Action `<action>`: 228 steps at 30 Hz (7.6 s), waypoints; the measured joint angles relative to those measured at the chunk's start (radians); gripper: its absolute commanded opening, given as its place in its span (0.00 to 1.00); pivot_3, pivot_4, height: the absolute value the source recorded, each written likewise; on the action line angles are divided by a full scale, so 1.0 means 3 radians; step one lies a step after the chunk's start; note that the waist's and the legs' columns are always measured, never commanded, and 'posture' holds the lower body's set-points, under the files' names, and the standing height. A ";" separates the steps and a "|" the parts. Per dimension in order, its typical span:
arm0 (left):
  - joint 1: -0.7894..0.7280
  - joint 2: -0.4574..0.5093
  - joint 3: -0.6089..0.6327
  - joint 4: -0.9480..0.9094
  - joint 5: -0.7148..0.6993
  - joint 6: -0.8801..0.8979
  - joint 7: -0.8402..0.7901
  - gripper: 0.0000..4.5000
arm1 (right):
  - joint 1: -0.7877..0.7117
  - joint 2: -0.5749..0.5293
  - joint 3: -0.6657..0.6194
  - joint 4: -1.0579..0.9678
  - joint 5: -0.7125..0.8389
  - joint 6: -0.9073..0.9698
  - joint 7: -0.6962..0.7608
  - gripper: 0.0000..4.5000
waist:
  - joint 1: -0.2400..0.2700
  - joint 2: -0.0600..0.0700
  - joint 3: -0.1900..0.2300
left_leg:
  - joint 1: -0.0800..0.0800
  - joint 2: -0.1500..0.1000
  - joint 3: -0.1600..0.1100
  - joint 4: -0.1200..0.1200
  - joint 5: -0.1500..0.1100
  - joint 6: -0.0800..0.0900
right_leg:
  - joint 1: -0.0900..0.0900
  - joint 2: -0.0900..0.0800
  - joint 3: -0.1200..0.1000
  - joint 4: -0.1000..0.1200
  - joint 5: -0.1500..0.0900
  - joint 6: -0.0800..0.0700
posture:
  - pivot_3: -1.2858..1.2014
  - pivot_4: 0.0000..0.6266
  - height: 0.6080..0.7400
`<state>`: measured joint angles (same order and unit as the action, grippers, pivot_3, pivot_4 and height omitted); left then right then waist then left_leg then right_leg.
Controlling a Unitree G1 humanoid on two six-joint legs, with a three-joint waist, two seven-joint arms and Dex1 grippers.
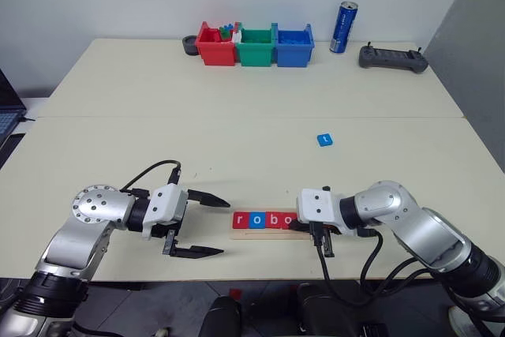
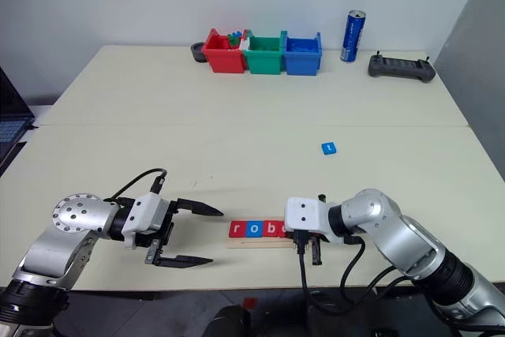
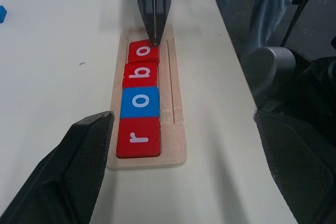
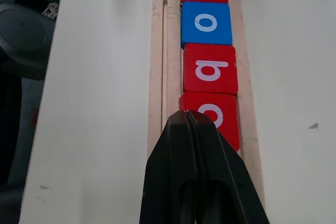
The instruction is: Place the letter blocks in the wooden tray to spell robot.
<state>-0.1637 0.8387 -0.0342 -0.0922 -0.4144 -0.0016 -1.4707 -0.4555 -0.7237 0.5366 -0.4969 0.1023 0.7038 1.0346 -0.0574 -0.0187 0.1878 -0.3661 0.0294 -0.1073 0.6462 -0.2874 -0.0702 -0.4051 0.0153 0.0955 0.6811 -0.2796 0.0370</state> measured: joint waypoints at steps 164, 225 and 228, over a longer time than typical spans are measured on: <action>-0.0128 0.0038 -0.0039 -0.0326 -0.0093 0.0413 0.0124 1.00 | 0.0436 -0.0420 -0.1058 0.1322 0.0406 -0.0988 0.0534 0.32 | -0.0071 -0.0002 0.0003 | -0.0001 -0.0001 0.0002 -0.0001 -0.0001 0.0001 | 0.0001 -0.0001 0.0004 -0.0001 0.0001 0.0002 | 0.52 0.24 1.00; 0.0099 0.0087 -0.0035 -0.0150 0.0021 -0.0005 0.0135 1.00 | -0.0099 -0.0093 -0.0538 0.0130 0.0308 0.0281 -0.0024 0.55 | -0.0057 -0.0002 0.0003 | -0.0002 -0.0001 0.0000 -0.0001 -0.0001 0.0001 | -0.0001 -0.0001 0.0001 -0.0001 0.0001 0.0002 | 0.52 0.24 1.00; 0.0098 0.0078 -0.0035 -0.0141 0.0023 -0.0020 0.0141 1.00 | -0.0069 -0.0138 -0.0474 0.0169 0.0163 0.0117 -0.0084 0.30 | -0.0060 -0.0002 0.0003 | -0.0001 -0.0001 0.0001 -0.0001 -0.0001 0.0001 | -0.0001 -0.0001 0.0001 -0.0001 0.0001 0.0002 | 0.52 0.24 1.00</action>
<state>-0.1344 0.8621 -0.0448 -0.1344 -0.4076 -0.0075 -1.4285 -0.4763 -0.7652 0.3943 -0.4461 0.1511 0.7387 1.0093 -0.0756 -0.0193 0.1888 -0.3665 0.0292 -0.1071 0.6459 -0.2876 -0.0700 -0.4054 0.0150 0.0959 0.6809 -0.2792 0.0374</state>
